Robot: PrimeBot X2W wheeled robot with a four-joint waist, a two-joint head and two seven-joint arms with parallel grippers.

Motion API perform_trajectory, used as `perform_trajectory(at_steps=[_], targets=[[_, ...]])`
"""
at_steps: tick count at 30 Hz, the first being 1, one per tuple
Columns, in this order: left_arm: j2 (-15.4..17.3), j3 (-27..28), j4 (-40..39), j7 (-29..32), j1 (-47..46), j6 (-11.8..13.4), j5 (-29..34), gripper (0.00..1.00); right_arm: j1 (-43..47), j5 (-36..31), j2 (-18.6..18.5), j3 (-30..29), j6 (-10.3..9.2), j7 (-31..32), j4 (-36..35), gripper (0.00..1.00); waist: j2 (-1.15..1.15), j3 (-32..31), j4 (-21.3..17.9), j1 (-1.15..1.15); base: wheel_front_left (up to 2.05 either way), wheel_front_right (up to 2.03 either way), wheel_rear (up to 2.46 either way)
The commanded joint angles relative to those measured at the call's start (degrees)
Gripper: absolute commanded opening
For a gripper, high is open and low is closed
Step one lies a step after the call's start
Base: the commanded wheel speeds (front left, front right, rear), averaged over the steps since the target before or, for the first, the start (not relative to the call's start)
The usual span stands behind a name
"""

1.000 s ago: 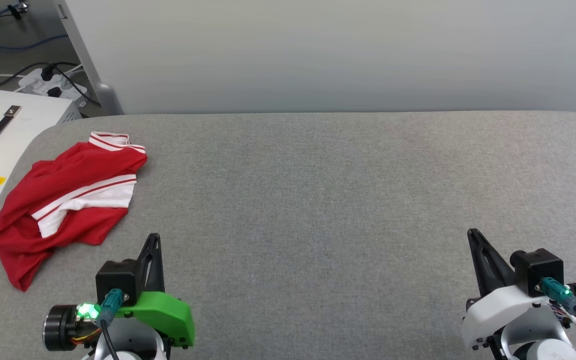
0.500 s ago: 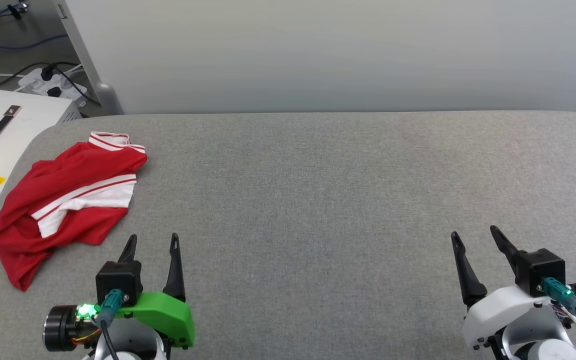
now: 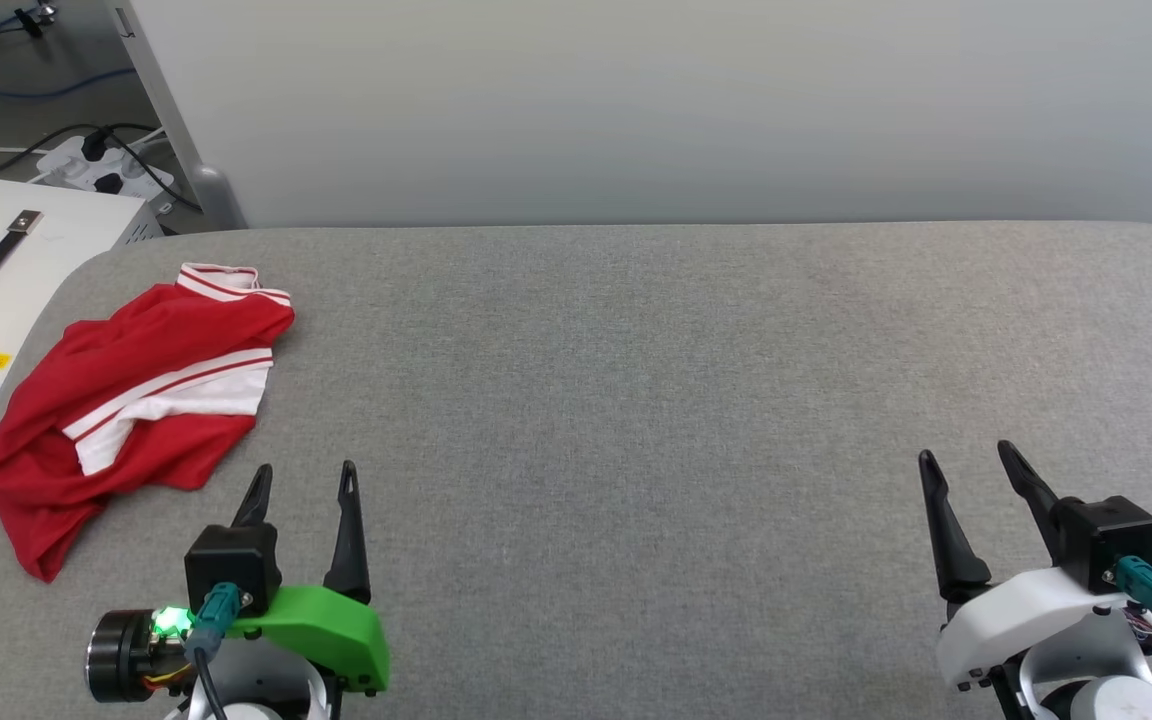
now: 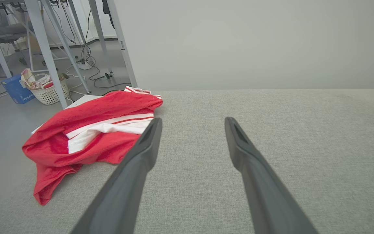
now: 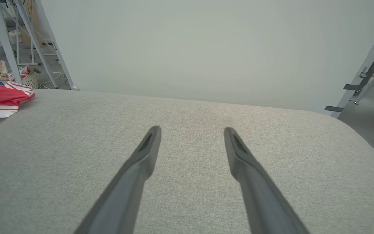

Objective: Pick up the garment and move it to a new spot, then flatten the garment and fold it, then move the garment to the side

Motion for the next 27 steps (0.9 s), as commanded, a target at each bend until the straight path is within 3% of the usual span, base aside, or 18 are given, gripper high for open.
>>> perform_trajectory(at_steps=[1,27], targets=[[-0.04,-0.04,-0.2,-0.59,-0.14,0.27,-0.46,1.0,0.37,0.9,0.01,-0.28,0.0,-0.66,-0.65,1.0,0.0,0.0,0.01,0.0,0.0,0.0,0.0],[-0.09,-0.62,0.21,-3.93,0.45,-0.16,-2.58,1.0,2.22,5.34,0.04,-1.32,-0.01,-3.95,-2.06,1.0,0.0,-0.33,0.07,0.0,0.0,0.0,0.0]])
